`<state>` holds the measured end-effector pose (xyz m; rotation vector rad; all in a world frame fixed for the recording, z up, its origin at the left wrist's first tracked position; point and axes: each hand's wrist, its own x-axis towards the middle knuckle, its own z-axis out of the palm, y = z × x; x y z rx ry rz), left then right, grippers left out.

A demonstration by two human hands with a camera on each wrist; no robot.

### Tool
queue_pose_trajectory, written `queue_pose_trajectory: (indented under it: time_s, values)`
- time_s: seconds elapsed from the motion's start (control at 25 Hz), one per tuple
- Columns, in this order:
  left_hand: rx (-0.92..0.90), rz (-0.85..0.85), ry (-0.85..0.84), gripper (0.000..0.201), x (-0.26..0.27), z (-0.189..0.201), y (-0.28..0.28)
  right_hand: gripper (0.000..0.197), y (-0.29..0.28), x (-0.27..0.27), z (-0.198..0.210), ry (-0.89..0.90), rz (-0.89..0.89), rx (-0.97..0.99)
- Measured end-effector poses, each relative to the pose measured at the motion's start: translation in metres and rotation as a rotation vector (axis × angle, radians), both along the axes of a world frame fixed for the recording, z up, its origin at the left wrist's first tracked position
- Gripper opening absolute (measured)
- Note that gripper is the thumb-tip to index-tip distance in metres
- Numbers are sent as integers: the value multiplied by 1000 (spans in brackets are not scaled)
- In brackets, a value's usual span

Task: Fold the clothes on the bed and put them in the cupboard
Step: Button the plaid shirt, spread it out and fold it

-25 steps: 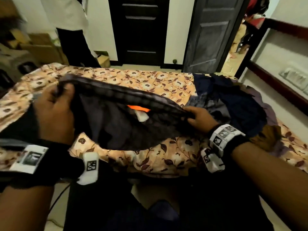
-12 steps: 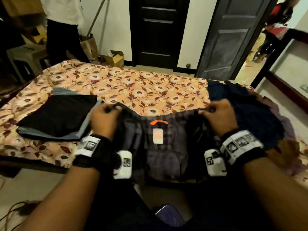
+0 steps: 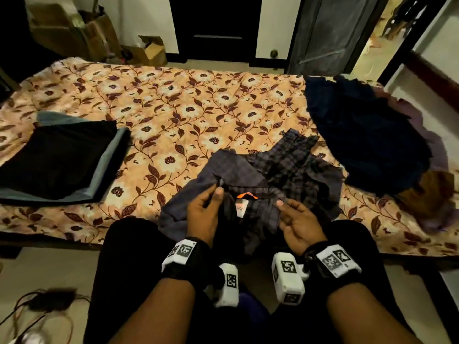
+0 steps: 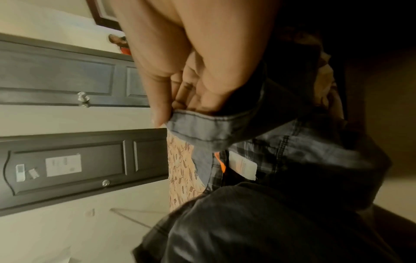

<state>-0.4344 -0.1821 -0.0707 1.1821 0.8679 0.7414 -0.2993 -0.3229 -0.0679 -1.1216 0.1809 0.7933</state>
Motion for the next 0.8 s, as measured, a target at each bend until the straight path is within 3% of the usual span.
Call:
queue_pose_trajectory:
  time_s: [0.16,0.32,0.48,0.6,0.72,0.8]
  values:
    - [78,6,71,26,-4,-16,-1,7,-3,2,-22,90,98,-108]
    - [240,-63,135,26,0,-19,-10,8,11,-18,-19,20,216,19]
    - [233,-184,138,15,1,-26,-14,12,14,-33,-22,-222,323,-43]
    - [383,-276,188,16,2,-28,-17,14,10,-34,-24,-472,348,-148]
    - [411,-331,170,18,5,-27,-23,21,6,-30,-21,-548,278,-171]
    - [312,-311,136,21,4,-24,-26,23,4,-29,-17,-562,324,-178]
